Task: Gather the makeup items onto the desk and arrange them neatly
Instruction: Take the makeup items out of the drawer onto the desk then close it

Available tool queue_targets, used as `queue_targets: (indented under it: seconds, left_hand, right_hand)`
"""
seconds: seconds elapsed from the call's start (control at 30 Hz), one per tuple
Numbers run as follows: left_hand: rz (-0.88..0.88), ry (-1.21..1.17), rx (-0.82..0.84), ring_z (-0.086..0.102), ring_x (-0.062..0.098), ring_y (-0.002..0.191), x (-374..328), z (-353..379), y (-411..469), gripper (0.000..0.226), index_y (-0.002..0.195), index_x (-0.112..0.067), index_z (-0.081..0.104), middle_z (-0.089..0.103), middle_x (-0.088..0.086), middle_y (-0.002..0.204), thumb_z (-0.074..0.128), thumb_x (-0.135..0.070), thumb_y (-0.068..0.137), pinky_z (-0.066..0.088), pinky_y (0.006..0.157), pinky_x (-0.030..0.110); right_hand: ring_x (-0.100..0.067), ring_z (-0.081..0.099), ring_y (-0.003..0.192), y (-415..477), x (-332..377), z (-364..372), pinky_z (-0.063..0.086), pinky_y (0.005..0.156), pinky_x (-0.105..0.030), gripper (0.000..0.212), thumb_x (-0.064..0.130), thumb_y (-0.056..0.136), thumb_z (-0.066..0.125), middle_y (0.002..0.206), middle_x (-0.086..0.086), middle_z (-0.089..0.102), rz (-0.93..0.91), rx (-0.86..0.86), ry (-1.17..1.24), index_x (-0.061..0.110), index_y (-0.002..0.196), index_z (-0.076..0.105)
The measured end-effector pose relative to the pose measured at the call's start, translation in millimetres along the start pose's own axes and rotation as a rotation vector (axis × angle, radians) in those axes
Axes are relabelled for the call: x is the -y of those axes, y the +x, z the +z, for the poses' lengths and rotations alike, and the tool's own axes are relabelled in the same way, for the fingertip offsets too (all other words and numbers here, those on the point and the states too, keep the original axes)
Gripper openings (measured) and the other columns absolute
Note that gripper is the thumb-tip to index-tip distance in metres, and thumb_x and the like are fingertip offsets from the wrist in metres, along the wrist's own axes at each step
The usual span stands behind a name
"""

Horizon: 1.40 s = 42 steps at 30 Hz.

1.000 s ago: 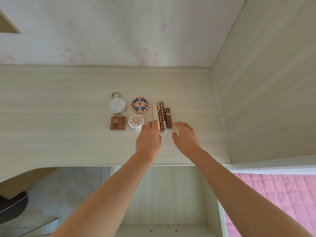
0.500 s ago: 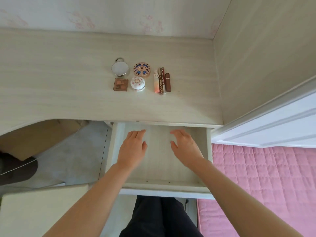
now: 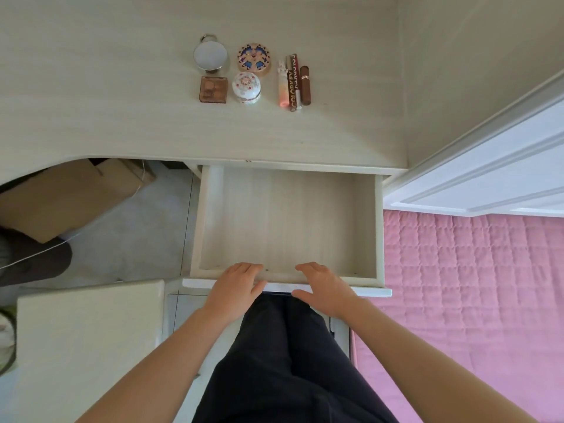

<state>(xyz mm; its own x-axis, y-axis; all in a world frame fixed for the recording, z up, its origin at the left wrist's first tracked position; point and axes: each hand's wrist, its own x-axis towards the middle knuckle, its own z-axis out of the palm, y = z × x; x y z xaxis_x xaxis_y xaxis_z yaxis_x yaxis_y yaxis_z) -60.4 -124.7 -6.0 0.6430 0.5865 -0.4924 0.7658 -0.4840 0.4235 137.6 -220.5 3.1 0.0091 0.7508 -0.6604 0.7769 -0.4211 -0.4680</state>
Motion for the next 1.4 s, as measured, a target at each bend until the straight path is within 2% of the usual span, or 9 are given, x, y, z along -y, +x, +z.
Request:
queue_targets:
  seconds: [0.13, 0.2, 0.33, 0.47, 0.7, 0.87, 0.97, 1.13, 1.4]
  left_hand:
    - [0.078, 0.108, 0.006, 0.045, 0.018, 0.128, 9.1, 12.1, 0.9, 0.053, 0.138, -0.02, 0.047, 0.053, -0.003, 0.136, 0.044, -0.049, 0.094, 0.02, 0.116, 0.035]
    - [0.132, 0.2, 0.011, 0.052, 0.019, 0.122, 14.5, 16.8, 3.4, 0.054, 0.135, -0.019, 0.05, 0.058, -0.003, 0.13, 0.059, -0.044, 0.089, 0.027, 0.115, 0.041]
    - [0.249, 0.358, -0.052, 0.068, 0.02, 0.089, 21.6, 18.8, 8.4, 0.06, 0.114, -0.016, 0.065, 0.07, -0.002, 0.101, 0.088, -0.034, 0.061, 0.054, 0.086, 0.037]
    - [0.36, 0.433, -0.101, 0.067, 0.023, 0.084, 26.0, 20.4, 8.1, 0.057, 0.117, -0.011, 0.062, 0.069, 0.003, 0.1, 0.084, -0.032, 0.068, 0.055, 0.072, 0.035]
    - [0.418, 0.451, -0.119, 0.064, 0.027, 0.087, 30.0, 13.0, 15.8, 0.061, 0.131, -0.013, 0.042, 0.065, 0.007, 0.105, 0.072, -0.026, 0.08, 0.053, 0.072, 0.039]
    - [0.433, 0.467, -0.163, 0.063, 0.026, 0.079, 29.7, -1.2, 34.2, 0.062, 0.131, -0.017, 0.042, 0.065, 0.005, 0.098, 0.074, -0.028, 0.08, 0.052, 0.066, 0.038]
    - [0.442, 0.461, -0.178, 0.064, 0.027, 0.078, 28.5, -11.4, 47.0, 0.066, 0.13, -0.017, 0.041, 0.065, 0.006, 0.097, 0.076, -0.021, 0.075, 0.053, 0.066, 0.038]
    - [0.431, 0.489, -0.203, 0.063, 0.026, 0.075, 31.5, -23.8, 72.2, 0.066, 0.13, -0.019, 0.043, 0.065, 0.005, 0.095, 0.077, -0.024, 0.074, 0.051, 0.065, 0.037]
    - [0.41, 0.476, -0.281, 0.062, 0.027, 0.08, 32.1, -41.7, 107.2, 0.061, 0.128, -0.019, 0.05, 0.064, 0.003, 0.095, 0.077, -0.027, 0.074, 0.051, 0.067, 0.038]
  right_hand:
    - [-0.023, 0.042, 0.128, 2.5, -3.0, 11.7, 0.025, 0.111, -0.035, 0.061, 0.041, 0.09, 0.054, 0.144, -0.001, 0.043, -0.02, -0.014, -0.182, 0.022, 0.144, 0.032]
    - [-0.023, 0.042, 0.129, 6.9, -5.1, 16.6, 0.021, 0.115, -0.038, 0.06, 0.036, 0.091, 0.055, 0.144, -0.001, 0.042, -0.02, -0.015, -0.232, 0.023, 0.144, 0.031]
    - [-0.024, 0.048, 0.123, 11.2, -7.9, 20.2, 0.032, 0.108, -0.039, 0.053, 0.026, 0.092, 0.056, 0.138, 0.0, 0.047, -0.042, -0.039, -0.287, 0.023, 0.14, 0.034]
    - [-0.026, 0.05, 0.118, 9.2, -9.3, 22.3, 0.04, 0.098, -0.037, 0.05, 0.025, 0.095, 0.052, 0.136, 0.0, 0.049, -0.083, -0.085, -0.347, 0.022, 0.141, 0.032]
    - [-0.023, 0.048, 0.124, 12.0, -10.6, 16.9, 0.037, 0.102, -0.036, 0.051, 0.026, 0.096, 0.05, 0.14, 0.003, 0.047, -0.102, -0.143, -0.329, 0.023, 0.143, 0.03]
    - [-0.023, 0.048, 0.124, 24.2, -10.1, 0.1, 0.035, 0.103, -0.035, 0.052, 0.026, 0.096, 0.051, 0.14, 0.004, 0.047, -0.099, -0.177, -0.344, 0.024, 0.144, 0.031]
    - [-0.025, 0.056, 0.114, 34.8, -10.0, -12.0, 0.042, 0.096, -0.037, 0.054, 0.024, 0.09, 0.06, 0.132, 0.002, 0.054, -0.095, -0.183, -0.396, 0.021, 0.139, 0.038]
    - [-0.022, 0.066, 0.08, 53.8, -16.6, -27.2, 0.054, 0.066, -0.034, 0.076, 0.021, 0.06, 0.087, 0.103, 0.001, 0.066, -0.125, -0.229, -0.518, 0.016, 0.126, 0.05]
    - [-0.023, 0.066, 0.078, 79.6, -22.3, -57.1, 0.053, 0.065, -0.035, 0.081, 0.02, 0.068, 0.08, 0.102, -0.001, 0.065, -0.214, -0.349, -0.601, 0.022, 0.137, 0.038]
